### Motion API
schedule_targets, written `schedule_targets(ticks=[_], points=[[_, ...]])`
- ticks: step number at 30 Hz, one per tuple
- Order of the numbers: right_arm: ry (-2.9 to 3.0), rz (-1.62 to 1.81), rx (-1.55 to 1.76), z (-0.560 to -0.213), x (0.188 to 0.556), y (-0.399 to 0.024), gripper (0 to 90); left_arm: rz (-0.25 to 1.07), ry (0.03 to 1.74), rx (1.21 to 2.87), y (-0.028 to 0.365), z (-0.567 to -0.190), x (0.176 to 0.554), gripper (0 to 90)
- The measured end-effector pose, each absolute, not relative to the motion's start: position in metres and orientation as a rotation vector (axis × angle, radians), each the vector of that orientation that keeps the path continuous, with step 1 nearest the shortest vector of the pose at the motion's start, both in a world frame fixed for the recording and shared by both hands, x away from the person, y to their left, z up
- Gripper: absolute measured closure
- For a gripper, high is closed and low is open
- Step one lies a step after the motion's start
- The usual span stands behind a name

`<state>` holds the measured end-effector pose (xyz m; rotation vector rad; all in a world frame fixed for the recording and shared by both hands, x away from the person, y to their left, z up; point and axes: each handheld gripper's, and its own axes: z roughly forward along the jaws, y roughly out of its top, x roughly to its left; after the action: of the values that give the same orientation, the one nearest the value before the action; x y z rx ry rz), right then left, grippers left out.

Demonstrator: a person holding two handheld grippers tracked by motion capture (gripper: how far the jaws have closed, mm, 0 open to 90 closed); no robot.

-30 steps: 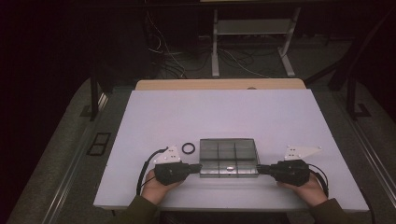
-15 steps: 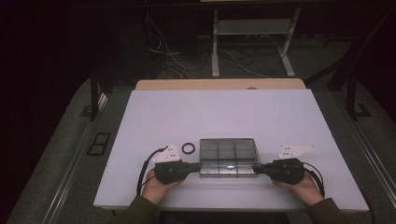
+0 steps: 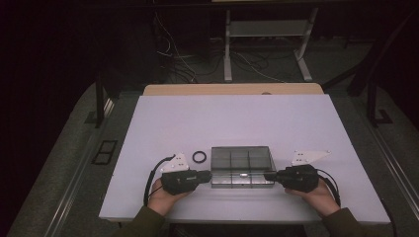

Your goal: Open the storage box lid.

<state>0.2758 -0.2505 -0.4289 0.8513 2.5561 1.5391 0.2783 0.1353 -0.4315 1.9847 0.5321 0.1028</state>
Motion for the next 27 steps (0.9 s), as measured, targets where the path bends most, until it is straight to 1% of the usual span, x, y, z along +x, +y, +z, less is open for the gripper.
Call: schedule_targets(ticks=[5, 16, 20, 27], points=[[2.555, 1.541, 0.848, -0.427, 0.278, -0.247, 89.1, 0.119, 0.55, 1.994, 0.141, -0.432, 0.279, 68.9], [2.549, 1.554, 0.848, -0.425, 0.28, -0.249, 89.1, 0.142, 0.591, 2.005, 0.143, -0.437, 0.281, 42.4], [2.547, 1.559, 0.846, -0.424, 0.28, -0.249, 89.1, 0.157, 0.59, 2.009, 0.144, -0.438, 0.281, 37.8], [2.528, 1.569, 0.84, -0.417, 0.283, -0.248, 89.0, 0.16, 0.592, 2.001, 0.144, -0.438, 0.282, 33.6]])
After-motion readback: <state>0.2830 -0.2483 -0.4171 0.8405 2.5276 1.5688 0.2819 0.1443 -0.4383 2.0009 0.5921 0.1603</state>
